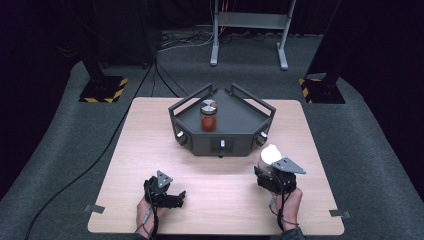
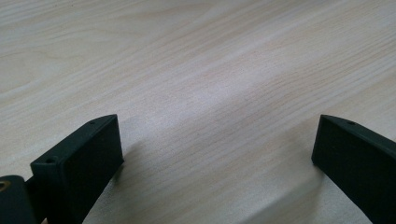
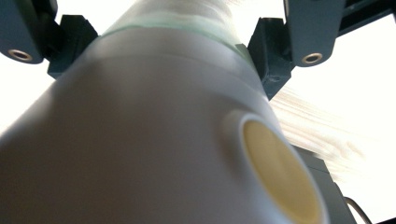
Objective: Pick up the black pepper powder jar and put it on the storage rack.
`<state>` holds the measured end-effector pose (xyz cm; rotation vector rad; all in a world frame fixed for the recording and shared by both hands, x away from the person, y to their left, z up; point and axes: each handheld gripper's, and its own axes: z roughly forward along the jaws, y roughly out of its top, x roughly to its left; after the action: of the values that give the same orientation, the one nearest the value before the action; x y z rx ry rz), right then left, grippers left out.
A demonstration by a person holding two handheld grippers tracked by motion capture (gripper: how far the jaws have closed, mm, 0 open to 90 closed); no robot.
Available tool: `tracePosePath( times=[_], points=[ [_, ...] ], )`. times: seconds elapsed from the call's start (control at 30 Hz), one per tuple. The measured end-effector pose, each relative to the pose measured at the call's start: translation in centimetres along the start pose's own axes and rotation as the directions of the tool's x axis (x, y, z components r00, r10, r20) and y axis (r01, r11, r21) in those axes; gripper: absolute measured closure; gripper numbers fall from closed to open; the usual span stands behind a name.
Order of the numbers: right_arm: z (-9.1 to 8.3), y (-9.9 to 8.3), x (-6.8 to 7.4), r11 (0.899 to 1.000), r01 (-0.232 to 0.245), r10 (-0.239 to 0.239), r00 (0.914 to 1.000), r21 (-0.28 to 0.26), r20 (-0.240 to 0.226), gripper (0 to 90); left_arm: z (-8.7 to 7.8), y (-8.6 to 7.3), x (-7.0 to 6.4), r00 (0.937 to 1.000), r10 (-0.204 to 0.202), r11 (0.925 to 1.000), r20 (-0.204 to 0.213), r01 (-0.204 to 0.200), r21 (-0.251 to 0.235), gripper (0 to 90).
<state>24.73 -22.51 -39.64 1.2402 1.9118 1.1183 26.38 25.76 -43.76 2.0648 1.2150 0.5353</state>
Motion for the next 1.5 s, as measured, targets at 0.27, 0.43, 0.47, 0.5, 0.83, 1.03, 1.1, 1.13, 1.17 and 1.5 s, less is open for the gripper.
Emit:
tracePosePath(
  times=[0.27,0.43,0.47,0.5,0.83,1.03,1.1,1.13,1.17,1.5],
  points=[
    [0.1,0.5,-0.2,1.000,0.008,-0.008,1.0000,-0.005,-0.002,29.6,0.0,0.0,0.2,0.9999,-0.005,1.0000,0.010,0.005,0.001,1.6],
    [0.0,1.2,-0.2,1.000,0.024,-0.024,0.9997,-0.008,-0.005,29.6,0.0,0.0,0.2,0.9999,-0.004,1.0000,0.011,0.004,0.002,1.6],
    [0.0,1.4,-0.3,1.000,0.029,-0.029,0.9996,-0.008,-0.007,29.6,0.0,0.0,0.2,0.9999,-0.004,1.0000,0.011,0.004,0.002,1.6],
    [0.0,1.6,-0.3,0.999,0.032,-0.032,0.9994,-0.008,-0.010,29.6,0.0,0.0,0.2,0.9999,-0.005,1.0000,0.011,0.005,0.002,1.6],
    [0.5,2.7,-0.6,0.999,0.040,-0.040,0.9989,-0.011,-0.023,29.6,0.1,0.0,0.3,0.9999,-0.003,1.0000,0.014,0.003,0.001,1.6],
    [0.7,3.6,-0.7,0.999,0.047,-0.047,0.9983,-0.005,-0.033,29.6,0.1,0.0,0.2,0.9999,-0.003,1.0000,0.014,0.003,0.001,1.6],
    [0.7,4.0,-0.8,0.999,0.043,-0.043,0.9982,-0.003,-0.041,29.6,0.1,0.0,0.3,0.9999,-0.003,1.0000,0.015,0.003,0.001,1.6],
    [0.7,4.2,-0.8,0.999,0.046,-0.046,0.9980,-0.003,-0.043,29.6,0.1,0.0,0.3,0.9999,-0.003,1.0000,0.014,0.003,0.001,1.6],
    [0.7,4.3,-0.8,0.999,0.051,-0.051,0.9979,-0.004,-0.041,29.6,0.1,0.0,0.3,0.9999,-0.003,1.0000,0.015,0.003,0.001,1.6],
    [0.6,5.7,-1.1,0.998,0.064,-0.065,0.9965,-0.016,-0.053,29.6,0.1,0.0,0.3,0.9999,-0.003,1.0000,0.014,0.003,0.001,1.6]
  ],
)
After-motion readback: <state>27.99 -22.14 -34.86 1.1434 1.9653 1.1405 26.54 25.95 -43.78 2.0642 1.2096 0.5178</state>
